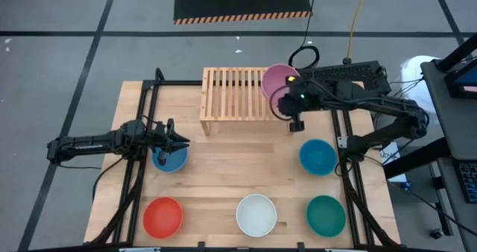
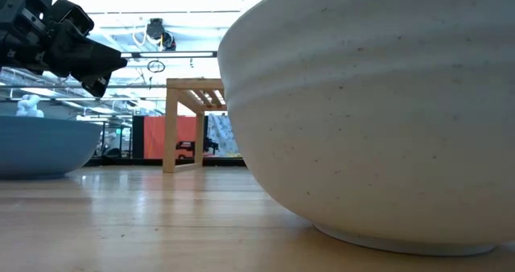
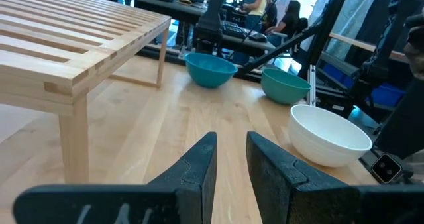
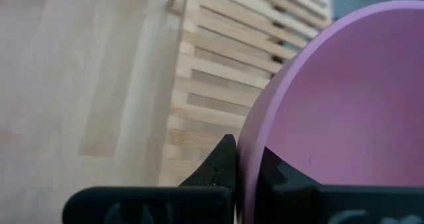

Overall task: Place and stack bowls onto a shelf
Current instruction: Put the pink bowl on the shelf

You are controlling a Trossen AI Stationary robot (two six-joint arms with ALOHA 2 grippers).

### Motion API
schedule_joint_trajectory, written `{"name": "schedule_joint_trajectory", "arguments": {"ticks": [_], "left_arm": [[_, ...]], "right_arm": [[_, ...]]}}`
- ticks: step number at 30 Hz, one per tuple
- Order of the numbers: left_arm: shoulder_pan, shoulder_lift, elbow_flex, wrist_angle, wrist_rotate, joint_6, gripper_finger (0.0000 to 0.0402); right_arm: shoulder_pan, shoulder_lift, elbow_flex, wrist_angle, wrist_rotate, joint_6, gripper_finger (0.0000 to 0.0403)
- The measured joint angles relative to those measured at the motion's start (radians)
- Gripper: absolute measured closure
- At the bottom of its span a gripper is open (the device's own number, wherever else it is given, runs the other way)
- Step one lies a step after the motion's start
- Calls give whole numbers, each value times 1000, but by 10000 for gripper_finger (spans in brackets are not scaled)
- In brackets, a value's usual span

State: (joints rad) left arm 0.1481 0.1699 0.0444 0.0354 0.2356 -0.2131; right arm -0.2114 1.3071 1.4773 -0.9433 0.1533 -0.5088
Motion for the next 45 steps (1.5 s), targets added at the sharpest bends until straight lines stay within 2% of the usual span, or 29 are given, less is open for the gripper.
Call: {"name": "schedule_joint_trajectory", "arguments": {"ticks": [8,18,24,45], "left_arm": [[0,0,0,0,0,-1,314],[0,0,0,-3,0,-1,314],[0,0,0,-2,0,-1,314],[0,0,0,-2,0,0,314]], "right_arm": [[-74,105,70,-59,-157,-18,403],[-169,175,77,-63,-160,-68,403],[-214,198,77,-65,-237,-87,403],[-247,197,77,-132,-237,-116,403]]}}
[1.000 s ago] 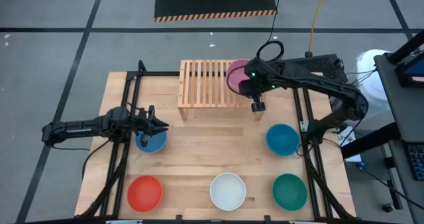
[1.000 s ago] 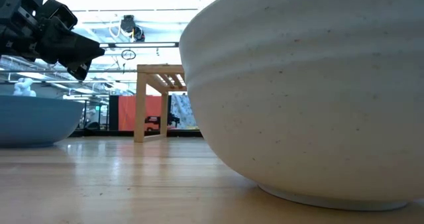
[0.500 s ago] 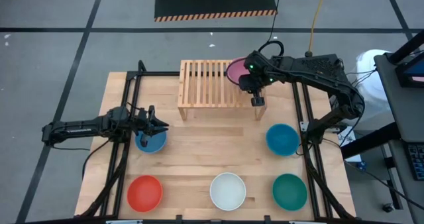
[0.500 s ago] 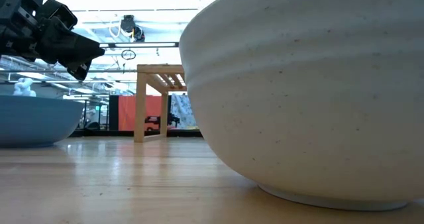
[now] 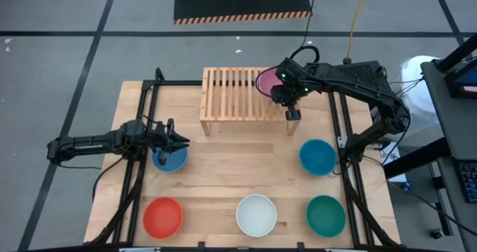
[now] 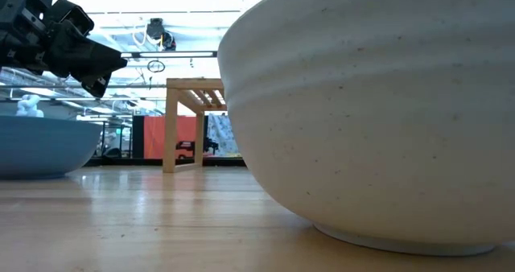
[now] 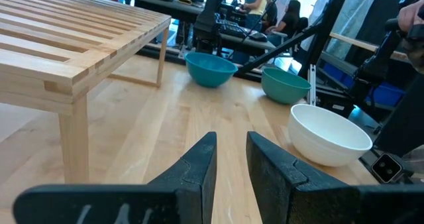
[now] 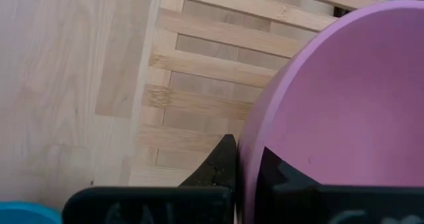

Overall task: Place and stack bowls onto a shelf
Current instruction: Put the pink bowl on the shelf

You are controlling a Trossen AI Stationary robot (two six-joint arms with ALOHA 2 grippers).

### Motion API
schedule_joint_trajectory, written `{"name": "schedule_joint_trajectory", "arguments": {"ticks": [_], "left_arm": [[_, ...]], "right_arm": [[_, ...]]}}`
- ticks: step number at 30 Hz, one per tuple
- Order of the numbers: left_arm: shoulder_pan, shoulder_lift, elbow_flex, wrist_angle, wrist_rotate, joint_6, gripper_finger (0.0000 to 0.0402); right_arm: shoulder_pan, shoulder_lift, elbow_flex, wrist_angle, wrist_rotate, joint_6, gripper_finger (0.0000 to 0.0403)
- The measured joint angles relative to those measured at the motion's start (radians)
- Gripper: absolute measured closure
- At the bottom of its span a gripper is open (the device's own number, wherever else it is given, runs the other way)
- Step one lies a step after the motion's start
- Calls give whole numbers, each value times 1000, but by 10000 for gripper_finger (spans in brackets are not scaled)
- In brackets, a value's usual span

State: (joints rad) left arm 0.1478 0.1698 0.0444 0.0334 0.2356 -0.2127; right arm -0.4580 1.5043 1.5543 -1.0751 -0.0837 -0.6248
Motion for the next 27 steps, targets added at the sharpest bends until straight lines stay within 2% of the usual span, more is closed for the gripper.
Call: {"name": "schedule_joint_trajectory", "arguments": {"ticks": [3,8,27], "left_arm": [[0,0,0,0,0,0,314],[0,0,0,0,0,0,314],[0,0,0,0,0,0,314]], "right_arm": [[0,0,0,-4,-6,1,403],[1,0,-4,-3,-78,1,403],[2,0,-5,-10,-77,10,403]]}}
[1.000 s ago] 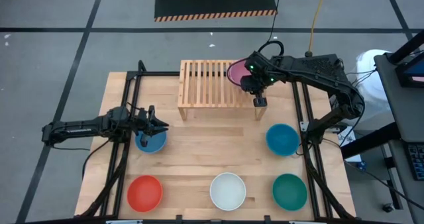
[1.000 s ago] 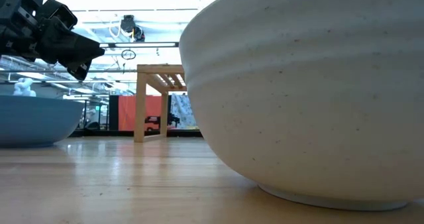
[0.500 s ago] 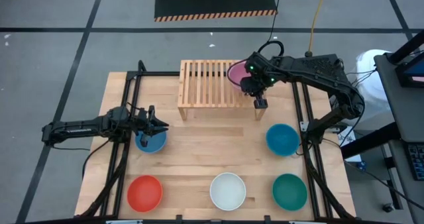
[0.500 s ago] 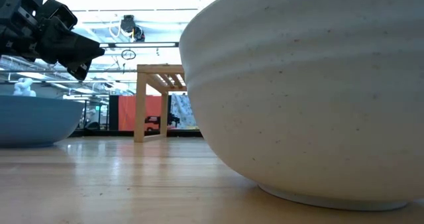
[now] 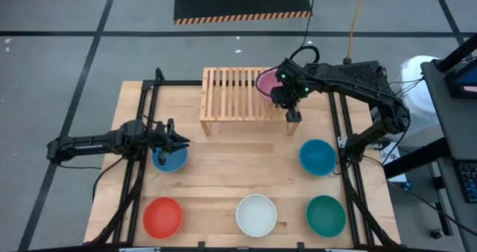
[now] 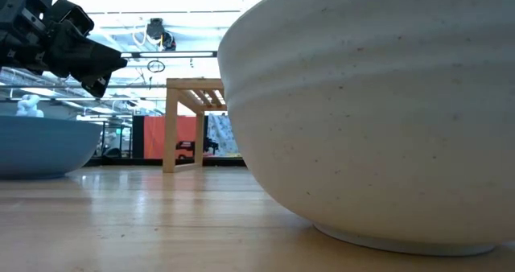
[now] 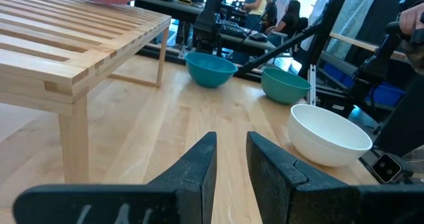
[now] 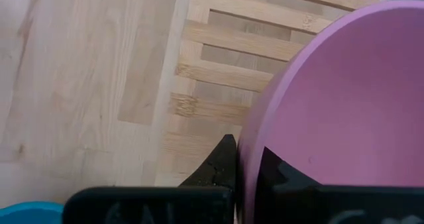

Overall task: Place and stack bowls onto a shelf
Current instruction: Put the pink bowl on the shelf

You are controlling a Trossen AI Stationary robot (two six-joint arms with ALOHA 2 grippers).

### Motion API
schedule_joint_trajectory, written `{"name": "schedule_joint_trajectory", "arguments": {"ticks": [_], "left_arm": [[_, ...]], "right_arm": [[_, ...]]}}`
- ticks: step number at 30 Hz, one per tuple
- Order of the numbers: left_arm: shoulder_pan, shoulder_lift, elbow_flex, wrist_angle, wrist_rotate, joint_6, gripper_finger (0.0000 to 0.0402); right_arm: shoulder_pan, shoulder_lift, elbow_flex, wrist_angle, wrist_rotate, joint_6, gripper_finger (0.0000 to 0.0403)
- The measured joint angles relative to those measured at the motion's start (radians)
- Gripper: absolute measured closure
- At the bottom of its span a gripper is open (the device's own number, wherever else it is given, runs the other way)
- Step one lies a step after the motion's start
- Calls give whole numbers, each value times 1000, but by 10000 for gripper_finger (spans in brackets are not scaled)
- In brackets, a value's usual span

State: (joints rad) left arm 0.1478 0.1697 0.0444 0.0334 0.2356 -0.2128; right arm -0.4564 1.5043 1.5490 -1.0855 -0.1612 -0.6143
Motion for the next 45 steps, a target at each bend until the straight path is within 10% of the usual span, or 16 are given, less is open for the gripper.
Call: {"name": "schedule_joint_trajectory", "arguments": {"ticks": [45], "left_arm": [[0,0,0,0,0,0,314]], "right_arm": [[0,-15,-143,170,-23,-64,380]]}}
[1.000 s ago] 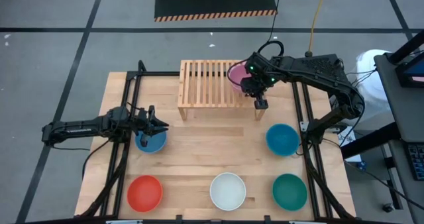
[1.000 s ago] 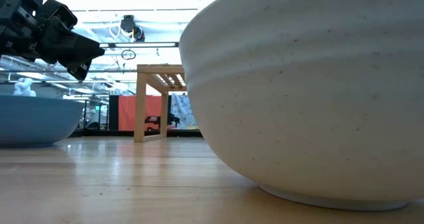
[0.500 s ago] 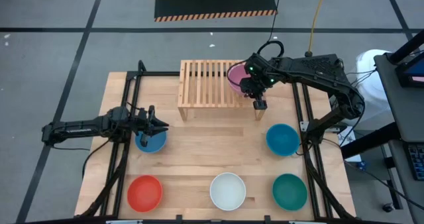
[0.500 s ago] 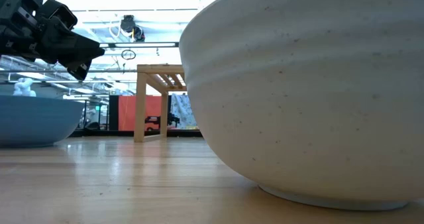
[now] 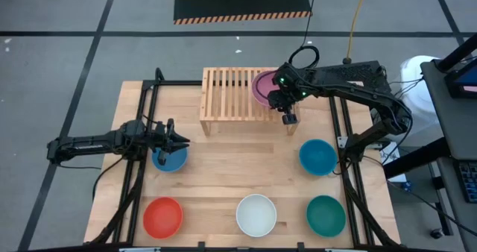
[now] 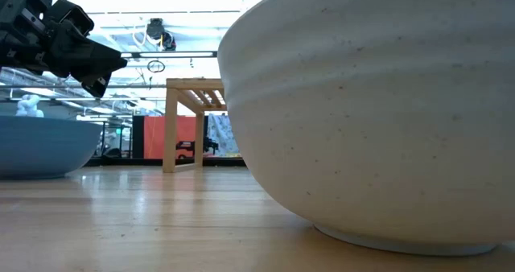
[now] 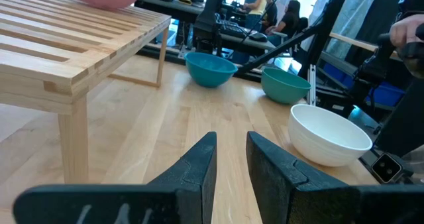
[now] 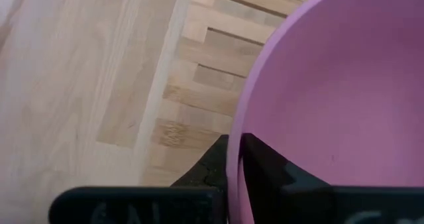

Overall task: Place and stack bowls onto a shelf
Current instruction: Put the pink bowl on the shelf

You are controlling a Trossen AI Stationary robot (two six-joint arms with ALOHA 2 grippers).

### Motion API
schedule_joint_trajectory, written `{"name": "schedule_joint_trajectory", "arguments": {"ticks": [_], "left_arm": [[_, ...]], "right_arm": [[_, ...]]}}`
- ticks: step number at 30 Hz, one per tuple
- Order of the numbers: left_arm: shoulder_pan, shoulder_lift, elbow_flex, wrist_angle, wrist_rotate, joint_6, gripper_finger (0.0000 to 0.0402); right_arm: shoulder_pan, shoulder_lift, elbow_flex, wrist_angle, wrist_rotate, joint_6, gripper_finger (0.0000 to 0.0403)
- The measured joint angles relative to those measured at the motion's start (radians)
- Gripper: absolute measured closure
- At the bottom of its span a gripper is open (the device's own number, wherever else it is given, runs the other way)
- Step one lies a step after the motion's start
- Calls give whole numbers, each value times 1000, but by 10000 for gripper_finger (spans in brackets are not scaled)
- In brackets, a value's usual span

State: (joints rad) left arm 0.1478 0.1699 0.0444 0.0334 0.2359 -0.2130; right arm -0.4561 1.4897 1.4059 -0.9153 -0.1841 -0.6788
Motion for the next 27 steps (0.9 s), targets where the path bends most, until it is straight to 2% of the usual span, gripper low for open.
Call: {"name": "schedule_joint_trajectory", "arguments": {"ticks": [7,19,27], "left_arm": [[0,0,0,0,0,0,314],[0,0,0,0,0,2,314],[0,0,0,0,0,4,314]], "right_arm": [[0,-31,-2,-16,-1,-2,399],[0,-46,-3,-44,-1,-14,402],[10,-45,-3,-39,-1,12,381]]}}
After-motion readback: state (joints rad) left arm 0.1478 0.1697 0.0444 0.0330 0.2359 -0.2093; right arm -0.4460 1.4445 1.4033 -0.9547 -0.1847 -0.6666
